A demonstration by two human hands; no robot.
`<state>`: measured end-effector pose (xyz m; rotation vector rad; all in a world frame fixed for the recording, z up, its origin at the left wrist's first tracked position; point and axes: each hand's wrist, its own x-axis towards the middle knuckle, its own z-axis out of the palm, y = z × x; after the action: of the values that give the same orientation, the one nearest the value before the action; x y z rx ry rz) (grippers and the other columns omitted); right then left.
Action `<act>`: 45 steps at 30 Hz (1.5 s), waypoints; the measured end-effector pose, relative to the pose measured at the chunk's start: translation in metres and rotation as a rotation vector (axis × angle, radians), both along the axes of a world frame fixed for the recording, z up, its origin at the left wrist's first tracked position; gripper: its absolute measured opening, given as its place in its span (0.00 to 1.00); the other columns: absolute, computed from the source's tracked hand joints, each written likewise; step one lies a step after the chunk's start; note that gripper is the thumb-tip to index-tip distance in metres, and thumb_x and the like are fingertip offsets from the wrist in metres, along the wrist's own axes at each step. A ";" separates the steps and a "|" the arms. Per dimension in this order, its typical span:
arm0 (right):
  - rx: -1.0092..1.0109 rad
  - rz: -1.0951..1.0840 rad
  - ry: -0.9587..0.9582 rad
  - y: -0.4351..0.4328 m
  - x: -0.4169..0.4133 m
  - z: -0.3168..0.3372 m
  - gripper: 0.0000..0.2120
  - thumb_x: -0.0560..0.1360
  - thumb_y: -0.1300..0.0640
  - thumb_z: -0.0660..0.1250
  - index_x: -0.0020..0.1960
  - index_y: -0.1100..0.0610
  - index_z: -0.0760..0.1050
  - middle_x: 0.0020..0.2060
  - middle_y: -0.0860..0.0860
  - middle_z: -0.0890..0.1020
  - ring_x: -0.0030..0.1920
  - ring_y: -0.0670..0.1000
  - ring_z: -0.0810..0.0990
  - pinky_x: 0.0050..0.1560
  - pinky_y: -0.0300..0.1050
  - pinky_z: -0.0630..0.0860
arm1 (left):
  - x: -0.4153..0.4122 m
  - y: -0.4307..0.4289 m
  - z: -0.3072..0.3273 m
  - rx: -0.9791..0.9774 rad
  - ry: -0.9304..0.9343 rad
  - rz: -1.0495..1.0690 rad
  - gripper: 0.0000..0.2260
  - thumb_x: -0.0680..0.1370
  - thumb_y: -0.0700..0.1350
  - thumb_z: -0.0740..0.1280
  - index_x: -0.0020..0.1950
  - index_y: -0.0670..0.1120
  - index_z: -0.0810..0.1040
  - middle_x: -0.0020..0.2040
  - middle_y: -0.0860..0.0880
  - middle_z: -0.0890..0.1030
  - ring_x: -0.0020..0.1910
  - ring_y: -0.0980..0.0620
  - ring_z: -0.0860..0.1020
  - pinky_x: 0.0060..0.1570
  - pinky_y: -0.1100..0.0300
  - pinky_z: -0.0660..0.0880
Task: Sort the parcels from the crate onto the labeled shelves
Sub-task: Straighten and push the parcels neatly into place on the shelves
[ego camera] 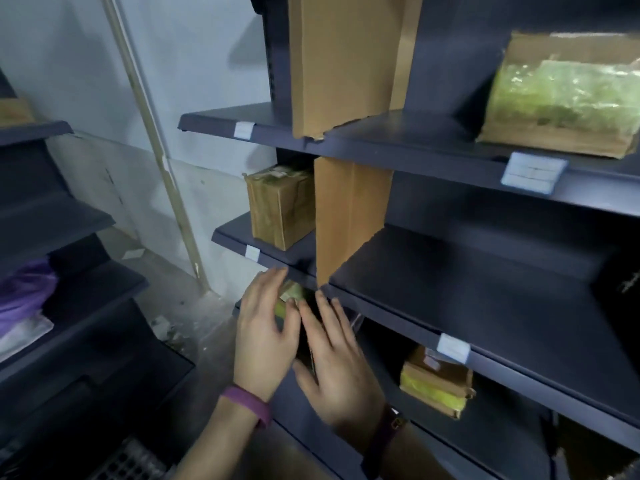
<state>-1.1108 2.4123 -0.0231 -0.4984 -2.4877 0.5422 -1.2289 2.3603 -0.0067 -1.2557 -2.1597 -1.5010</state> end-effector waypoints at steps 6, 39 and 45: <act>-0.084 -0.015 -0.116 0.015 -0.084 -0.002 0.34 0.76 0.46 0.50 0.79 0.50 0.44 0.79 0.48 0.43 0.77 0.48 0.38 0.75 0.42 0.41 | -0.108 0.027 -0.012 -0.038 -0.012 0.012 0.20 0.76 0.40 0.60 0.69 0.45 0.72 0.66 0.48 0.74 0.68 0.50 0.70 0.68 0.51 0.67; -0.090 -0.522 -0.533 0.114 -0.285 -0.030 0.40 0.80 0.40 0.55 0.77 0.51 0.31 0.78 0.55 0.39 0.78 0.58 0.47 0.76 0.55 0.50 | -0.337 0.150 -0.053 -0.587 -0.038 -0.387 0.33 0.81 0.47 0.57 0.78 0.46 0.40 0.75 0.46 0.66 0.70 0.44 0.67 0.69 0.41 0.61; -0.068 -0.537 -0.538 0.115 -0.287 -0.031 0.40 0.80 0.40 0.55 0.78 0.52 0.32 0.78 0.56 0.39 0.78 0.58 0.49 0.77 0.54 0.50 | -0.338 0.153 -0.048 -0.660 -0.065 -0.381 0.32 0.82 0.48 0.54 0.78 0.47 0.38 0.76 0.48 0.63 0.71 0.44 0.66 0.72 0.40 0.54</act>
<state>-1.3974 2.5272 -0.0541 -1.4430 -2.6491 0.2983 -1.5665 2.5137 -0.0545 -1.9319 -2.6901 -0.9479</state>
